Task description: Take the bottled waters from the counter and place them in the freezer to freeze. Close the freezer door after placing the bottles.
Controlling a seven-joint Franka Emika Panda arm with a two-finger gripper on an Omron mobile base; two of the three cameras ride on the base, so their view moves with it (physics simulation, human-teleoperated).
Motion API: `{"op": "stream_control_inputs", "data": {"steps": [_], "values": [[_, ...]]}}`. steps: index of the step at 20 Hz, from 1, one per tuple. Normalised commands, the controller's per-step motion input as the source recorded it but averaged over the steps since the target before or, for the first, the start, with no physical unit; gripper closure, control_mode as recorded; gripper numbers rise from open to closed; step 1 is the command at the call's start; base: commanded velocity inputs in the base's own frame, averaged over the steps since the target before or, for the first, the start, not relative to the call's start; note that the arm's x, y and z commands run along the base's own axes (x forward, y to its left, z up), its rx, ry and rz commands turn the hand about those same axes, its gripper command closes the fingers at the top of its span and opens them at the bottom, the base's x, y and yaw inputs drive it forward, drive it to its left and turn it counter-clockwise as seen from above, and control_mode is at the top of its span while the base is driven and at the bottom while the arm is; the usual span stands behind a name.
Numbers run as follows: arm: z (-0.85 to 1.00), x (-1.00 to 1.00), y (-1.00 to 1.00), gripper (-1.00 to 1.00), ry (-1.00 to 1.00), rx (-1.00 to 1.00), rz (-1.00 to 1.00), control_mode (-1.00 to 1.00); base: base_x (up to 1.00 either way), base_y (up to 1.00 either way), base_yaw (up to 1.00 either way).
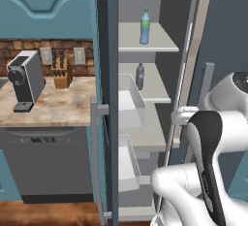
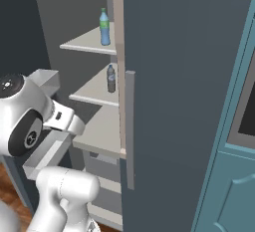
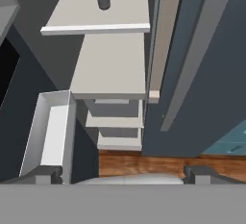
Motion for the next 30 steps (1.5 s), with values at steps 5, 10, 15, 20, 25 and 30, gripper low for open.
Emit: {"op": "stream_control_inputs", "data": {"steps": [5, 10, 15, 20, 25, 30], "values": [[0.00, -0.11, 0.00, -1.00, 0.00, 0.00, 0.00, 1.00, -0.56, 0.00, -0.06], [0.00, 0.00, 0.00, -1.00, 0.00, 0.00, 0.00, 1.00, -0.64, 0.05, -0.20], [0.00, 0.00, 0.00, -1.00, 0.00, 0.00, 0.00, 1.00, -0.43, 0.28, -0.24], [0.00, 0.00, 0.00, -1.00, 0.00, 0.00, 0.00, 1.00, -0.37, 0.54, -0.22], [0.00, 0.00, 0.00, -1.00, 0.00, 0.00, 0.00, 1.00, -0.27, 0.60, -0.11], [0.00, 0.00, 0.00, -1.00, 0.00, 0.00, 0.00, 1.00, 0.00, 0.61, -0.01]]}}
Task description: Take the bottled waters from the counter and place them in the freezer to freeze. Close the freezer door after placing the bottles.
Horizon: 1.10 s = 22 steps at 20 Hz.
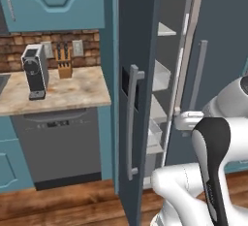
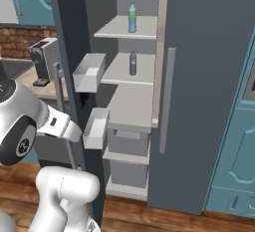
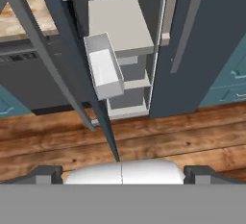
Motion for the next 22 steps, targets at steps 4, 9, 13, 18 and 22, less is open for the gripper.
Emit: {"op": "stream_control_inputs", "data": {"steps": [4, 9, 13, 18, 22], "values": [[0.00, 0.00, 0.00, -1.00, 0.00, 0.00, 0.00, 1.00, 0.00, 0.50, 0.00], [0.00, 0.00, 0.00, -1.00, 0.00, 0.00, 0.00, 1.00, 0.16, 0.19, 0.07], [0.00, 0.00, 0.00, -1.00, 0.00, 0.00, 0.00, 1.00, 0.15, 0.00, 0.05], [0.00, 0.00, 0.00, -1.00, 0.00, 0.00, 0.00, 1.00, 0.20, 0.00, 0.00], [0.00, 0.00, 0.00, -1.00, 0.00, 0.00, 0.00, 1.00, 0.24, 0.00, 0.00]]}}
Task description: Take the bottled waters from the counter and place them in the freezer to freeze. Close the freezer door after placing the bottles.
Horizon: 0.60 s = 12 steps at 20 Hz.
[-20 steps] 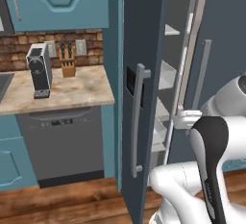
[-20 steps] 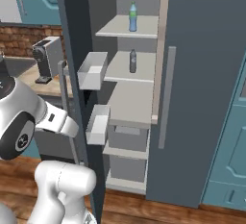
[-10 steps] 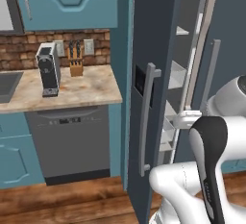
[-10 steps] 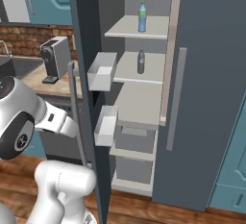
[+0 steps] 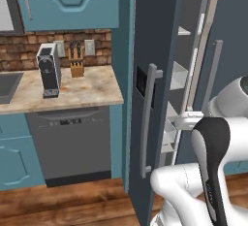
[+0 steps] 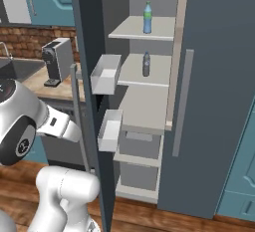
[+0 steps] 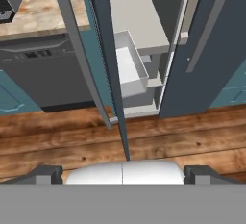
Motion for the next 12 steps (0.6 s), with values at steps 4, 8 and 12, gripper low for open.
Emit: {"op": "stream_control_inputs", "data": {"steps": [4, 8, 12], "values": [[0.00, 0.00, 0.00, -1.00, 0.00, 0.00, 0.00, 1.00, 0.23, 0.00, 0.00], [0.00, 0.05, 0.01, -1.00, 0.00, 0.00, 0.00, -1.00, 0.09, 0.00, 0.00], [0.02, 0.16, 0.21, -1.00, 0.00, -0.01, -0.06, -1.00, 0.00, 0.00, 0.00]]}}
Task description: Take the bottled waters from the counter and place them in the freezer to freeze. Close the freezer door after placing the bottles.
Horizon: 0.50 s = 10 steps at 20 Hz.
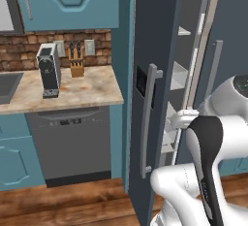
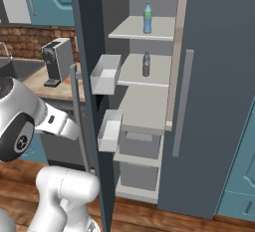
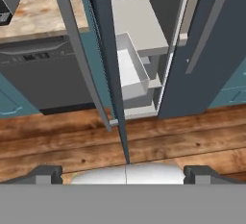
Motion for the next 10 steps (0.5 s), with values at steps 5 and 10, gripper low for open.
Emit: {"op": "stream_control_inputs", "data": {"steps": [5, 10], "values": [[0.00, 0.31, 0.37, -1.00, 0.00, -0.02, -0.19, -1.00, 0.00, 0.00, 0.00], [0.00, 0.41, 0.44, -1.00, -0.01, -0.02, -0.24, -1.00, 0.00, 0.00, 0.00]]}}
